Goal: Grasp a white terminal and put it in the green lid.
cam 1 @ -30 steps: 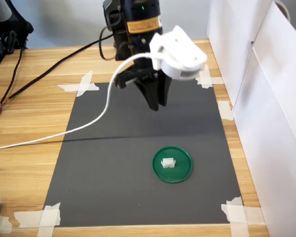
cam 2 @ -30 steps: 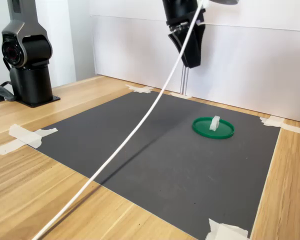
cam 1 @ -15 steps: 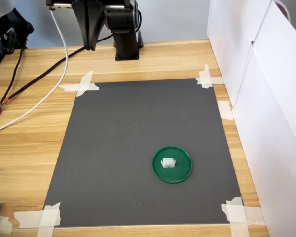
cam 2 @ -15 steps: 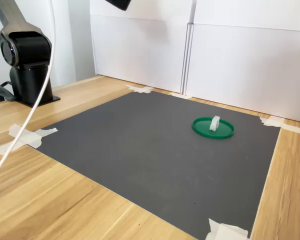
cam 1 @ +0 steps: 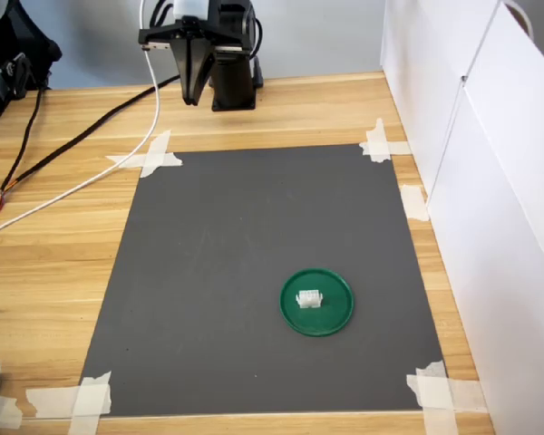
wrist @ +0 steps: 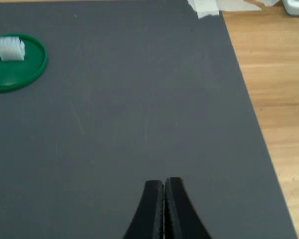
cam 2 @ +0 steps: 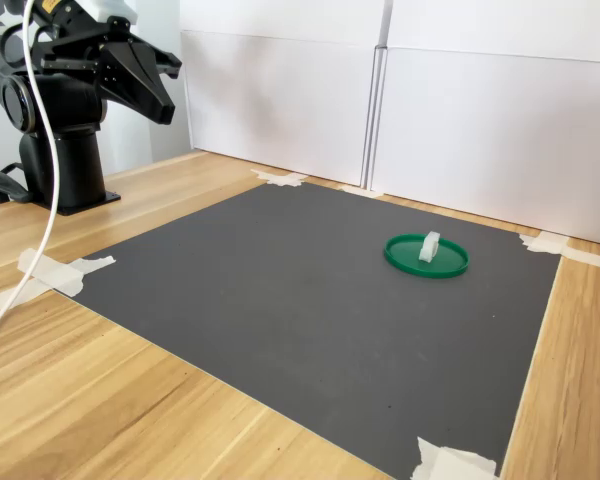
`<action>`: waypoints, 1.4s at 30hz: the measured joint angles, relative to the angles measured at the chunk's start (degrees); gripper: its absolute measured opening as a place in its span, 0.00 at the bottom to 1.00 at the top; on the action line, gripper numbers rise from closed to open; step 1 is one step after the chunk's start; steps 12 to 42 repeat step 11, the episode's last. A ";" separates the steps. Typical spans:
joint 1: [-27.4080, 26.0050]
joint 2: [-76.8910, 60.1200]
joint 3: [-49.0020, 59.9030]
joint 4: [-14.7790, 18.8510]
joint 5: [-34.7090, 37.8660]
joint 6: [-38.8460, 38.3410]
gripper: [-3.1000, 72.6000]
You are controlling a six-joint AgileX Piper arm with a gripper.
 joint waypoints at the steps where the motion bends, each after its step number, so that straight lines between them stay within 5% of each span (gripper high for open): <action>1: 0.00 -1.47 0.94 0.00 0.00 0.00 0.01; 42: 0.00 -8.82 3.81 0.00 1.20 0.00 0.01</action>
